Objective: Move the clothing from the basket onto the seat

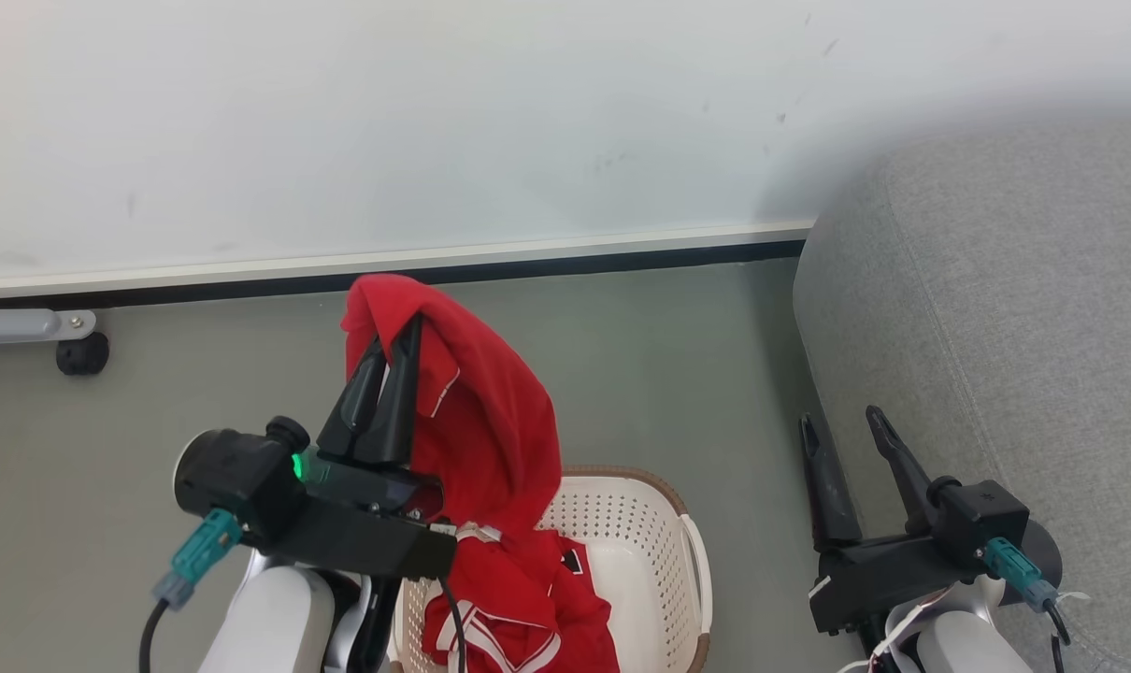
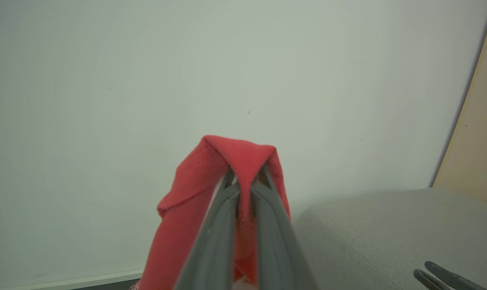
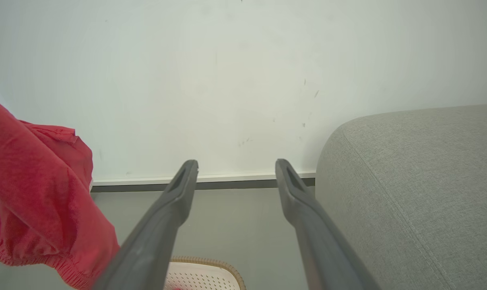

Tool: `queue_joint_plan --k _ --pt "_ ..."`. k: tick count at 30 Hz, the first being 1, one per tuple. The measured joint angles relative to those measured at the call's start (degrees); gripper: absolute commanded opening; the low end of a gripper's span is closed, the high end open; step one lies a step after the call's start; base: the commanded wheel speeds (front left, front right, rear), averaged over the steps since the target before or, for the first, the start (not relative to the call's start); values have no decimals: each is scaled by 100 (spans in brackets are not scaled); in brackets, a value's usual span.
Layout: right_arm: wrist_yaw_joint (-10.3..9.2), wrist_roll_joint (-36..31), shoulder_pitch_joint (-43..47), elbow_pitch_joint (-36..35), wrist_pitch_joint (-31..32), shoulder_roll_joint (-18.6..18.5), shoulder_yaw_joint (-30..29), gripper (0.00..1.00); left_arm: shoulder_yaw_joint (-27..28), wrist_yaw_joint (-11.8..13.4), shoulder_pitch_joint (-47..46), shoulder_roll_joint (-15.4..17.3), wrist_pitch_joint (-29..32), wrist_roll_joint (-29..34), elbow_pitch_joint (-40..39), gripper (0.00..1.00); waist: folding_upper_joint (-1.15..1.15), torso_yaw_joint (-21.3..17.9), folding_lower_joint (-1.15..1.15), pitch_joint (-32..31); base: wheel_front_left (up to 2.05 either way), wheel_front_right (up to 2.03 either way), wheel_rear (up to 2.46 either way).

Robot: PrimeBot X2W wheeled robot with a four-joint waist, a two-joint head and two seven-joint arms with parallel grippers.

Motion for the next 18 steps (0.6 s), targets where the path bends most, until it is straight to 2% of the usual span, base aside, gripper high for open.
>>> queue_joint_plan --k 18 --pt "18 -13 93 -69 8 9 149 100 -160 8 226 71 375 82 -422 0 0 -20 0 -4 0 0 0"
